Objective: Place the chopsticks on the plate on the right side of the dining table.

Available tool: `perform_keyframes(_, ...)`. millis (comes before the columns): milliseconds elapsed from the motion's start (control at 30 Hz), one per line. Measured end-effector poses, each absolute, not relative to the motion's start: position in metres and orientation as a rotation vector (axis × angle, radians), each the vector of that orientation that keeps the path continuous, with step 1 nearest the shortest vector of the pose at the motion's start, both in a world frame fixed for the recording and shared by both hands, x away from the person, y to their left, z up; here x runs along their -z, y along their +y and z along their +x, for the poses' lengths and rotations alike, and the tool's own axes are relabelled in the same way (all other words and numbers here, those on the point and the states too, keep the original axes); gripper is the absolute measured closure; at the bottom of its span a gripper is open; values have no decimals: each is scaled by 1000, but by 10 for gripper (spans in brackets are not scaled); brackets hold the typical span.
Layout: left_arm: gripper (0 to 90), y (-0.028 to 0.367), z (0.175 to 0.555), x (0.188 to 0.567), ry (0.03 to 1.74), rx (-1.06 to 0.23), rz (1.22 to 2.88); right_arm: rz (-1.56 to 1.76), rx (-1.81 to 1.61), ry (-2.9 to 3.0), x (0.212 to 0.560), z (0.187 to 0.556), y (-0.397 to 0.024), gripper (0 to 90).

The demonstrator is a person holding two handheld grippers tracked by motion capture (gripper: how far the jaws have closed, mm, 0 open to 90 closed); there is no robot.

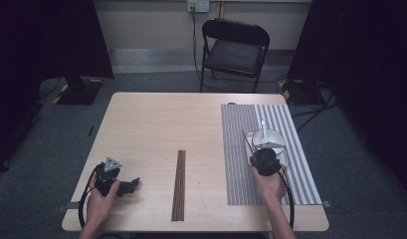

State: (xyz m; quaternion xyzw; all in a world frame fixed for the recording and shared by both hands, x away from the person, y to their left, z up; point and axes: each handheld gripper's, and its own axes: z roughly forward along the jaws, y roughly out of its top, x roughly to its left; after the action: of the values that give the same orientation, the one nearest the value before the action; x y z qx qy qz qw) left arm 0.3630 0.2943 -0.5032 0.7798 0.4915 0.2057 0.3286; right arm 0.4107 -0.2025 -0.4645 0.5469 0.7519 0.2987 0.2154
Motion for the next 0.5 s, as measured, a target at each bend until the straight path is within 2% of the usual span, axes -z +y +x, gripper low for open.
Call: perform_keyframes(500, 3, 294, 363, 503, 1286, -539, 2041, 1569, -782, 2061, 472, 411, -215, 899)
